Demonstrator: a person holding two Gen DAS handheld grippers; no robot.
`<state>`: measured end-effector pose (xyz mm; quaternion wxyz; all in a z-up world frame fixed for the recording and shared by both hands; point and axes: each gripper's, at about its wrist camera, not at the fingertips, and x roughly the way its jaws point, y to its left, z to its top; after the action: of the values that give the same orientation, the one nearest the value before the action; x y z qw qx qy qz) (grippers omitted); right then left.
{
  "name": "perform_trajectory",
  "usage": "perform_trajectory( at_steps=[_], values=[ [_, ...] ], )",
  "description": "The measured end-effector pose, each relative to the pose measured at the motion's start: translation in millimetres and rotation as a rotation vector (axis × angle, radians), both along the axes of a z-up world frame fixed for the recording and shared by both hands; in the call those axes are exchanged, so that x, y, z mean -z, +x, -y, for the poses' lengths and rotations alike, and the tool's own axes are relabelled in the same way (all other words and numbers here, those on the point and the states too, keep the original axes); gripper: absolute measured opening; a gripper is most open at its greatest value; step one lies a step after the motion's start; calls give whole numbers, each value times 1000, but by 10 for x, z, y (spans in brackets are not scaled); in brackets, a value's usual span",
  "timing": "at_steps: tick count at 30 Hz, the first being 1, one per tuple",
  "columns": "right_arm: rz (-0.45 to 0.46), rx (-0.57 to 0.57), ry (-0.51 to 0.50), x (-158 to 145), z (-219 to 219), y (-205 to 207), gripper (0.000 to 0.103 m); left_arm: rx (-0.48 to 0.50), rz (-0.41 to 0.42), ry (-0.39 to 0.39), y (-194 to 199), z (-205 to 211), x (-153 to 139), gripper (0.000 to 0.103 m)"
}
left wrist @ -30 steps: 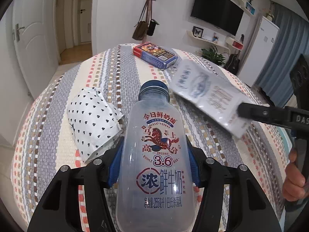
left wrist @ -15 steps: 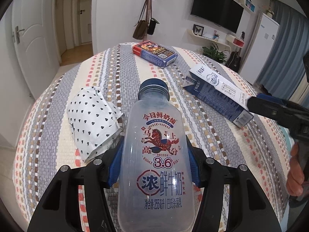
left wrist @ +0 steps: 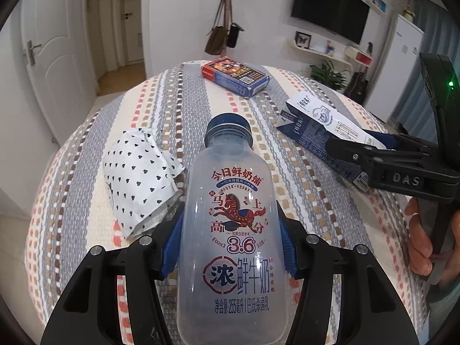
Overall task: Collect trash
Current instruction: 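Release the blue carton and grasp the white milk carton with the right tool, then carry the bottle and carton over the basket and open both tools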
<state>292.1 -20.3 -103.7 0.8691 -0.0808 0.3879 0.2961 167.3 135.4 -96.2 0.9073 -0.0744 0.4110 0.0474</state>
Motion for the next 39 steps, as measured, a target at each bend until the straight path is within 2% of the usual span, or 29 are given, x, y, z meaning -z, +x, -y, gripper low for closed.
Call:
perform_trajectory(
  at_steps=[3,6,9,12,15,19,25,31,36,39],
  values=[
    [0,-18,2,-4,-25,-13,51,-9,-6,5,16,52,-13,54],
    [33,15,-17,-27,23,-58,51,-8,10,1,31,123,-63,54],
    [55,50,28,-128,203,-69,51,6,44,0,39,218,-164,54],
    [86,95,60,-280,431,-100,51,40,93,-6,65,361,-314,54],
    [156,167,57,-490,743,-203,51,85,137,-18,130,548,-479,54],
    [220,267,85,-711,1228,-329,51,165,187,-19,267,943,-690,54],
    [261,452,71,-842,1978,-448,51,291,221,-35,478,1630,-798,54],
    [231,633,75,-761,2757,-490,51,445,203,-128,738,2265,-707,55],
    [127,736,142,-514,3243,-437,51,517,162,-138,897,2690,-523,55],
    [68,801,149,-313,3445,-395,51,553,140,-124,974,2962,-419,55]
  ],
)
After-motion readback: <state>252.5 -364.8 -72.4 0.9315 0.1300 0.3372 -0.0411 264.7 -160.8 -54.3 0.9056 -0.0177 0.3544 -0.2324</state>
